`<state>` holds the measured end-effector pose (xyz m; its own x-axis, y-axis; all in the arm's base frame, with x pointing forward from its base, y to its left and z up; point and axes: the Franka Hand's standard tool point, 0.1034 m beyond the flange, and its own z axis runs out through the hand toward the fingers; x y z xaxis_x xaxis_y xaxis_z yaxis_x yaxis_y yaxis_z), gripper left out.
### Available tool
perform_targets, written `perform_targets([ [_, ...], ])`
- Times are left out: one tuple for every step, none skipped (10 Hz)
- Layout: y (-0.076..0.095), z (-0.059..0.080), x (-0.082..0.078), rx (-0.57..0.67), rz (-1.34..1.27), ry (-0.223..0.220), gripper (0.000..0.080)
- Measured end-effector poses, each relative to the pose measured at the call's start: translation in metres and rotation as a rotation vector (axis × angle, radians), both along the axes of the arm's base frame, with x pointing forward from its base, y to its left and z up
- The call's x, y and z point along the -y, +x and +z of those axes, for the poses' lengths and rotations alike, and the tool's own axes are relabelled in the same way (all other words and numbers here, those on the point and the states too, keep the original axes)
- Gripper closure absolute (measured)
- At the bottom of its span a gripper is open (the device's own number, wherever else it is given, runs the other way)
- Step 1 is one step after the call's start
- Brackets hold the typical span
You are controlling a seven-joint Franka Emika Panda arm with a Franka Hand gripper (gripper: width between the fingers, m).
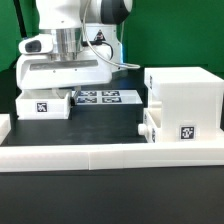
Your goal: Assemble drawer
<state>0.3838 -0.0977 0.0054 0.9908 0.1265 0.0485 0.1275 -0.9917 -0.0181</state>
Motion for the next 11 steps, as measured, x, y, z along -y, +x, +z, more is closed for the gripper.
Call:
perform_targets([
  [0.000, 0.000, 0.000, 0.000, 0.000, 0.000, 0.0758],
  [0.000, 0.000, 0.000, 0.000, 0.000, 0.000, 0.0757],
  [0.000, 0.000, 0.000, 0.000, 0.000, 0.000, 0.0757],
  [0.000, 0.000, 0.000, 0.000, 0.000, 0.000, 0.0757],
  [0.000, 0.000, 0.000, 0.000, 0.000, 0.000, 0.0757],
  [0.001, 0.001, -0.001, 0.000, 0.008, 0.000, 0.0757],
  [0.007, 0.008, -0.011, 0.000, 0.067, 0.000, 0.0757],
  [0.013, 0.020, -0.022, -0.024, 0.125, 0.011, 0.0757],
  [0.024, 0.035, -0.028, -0.054, 0.161, 0.027, 0.0757],
  [0.035, 0.045, -0.028, -0.075, 0.171, 0.040, 0.0757],
  [0.045, 0.051, -0.028, -0.081, 0.186, 0.047, 0.0757],
])
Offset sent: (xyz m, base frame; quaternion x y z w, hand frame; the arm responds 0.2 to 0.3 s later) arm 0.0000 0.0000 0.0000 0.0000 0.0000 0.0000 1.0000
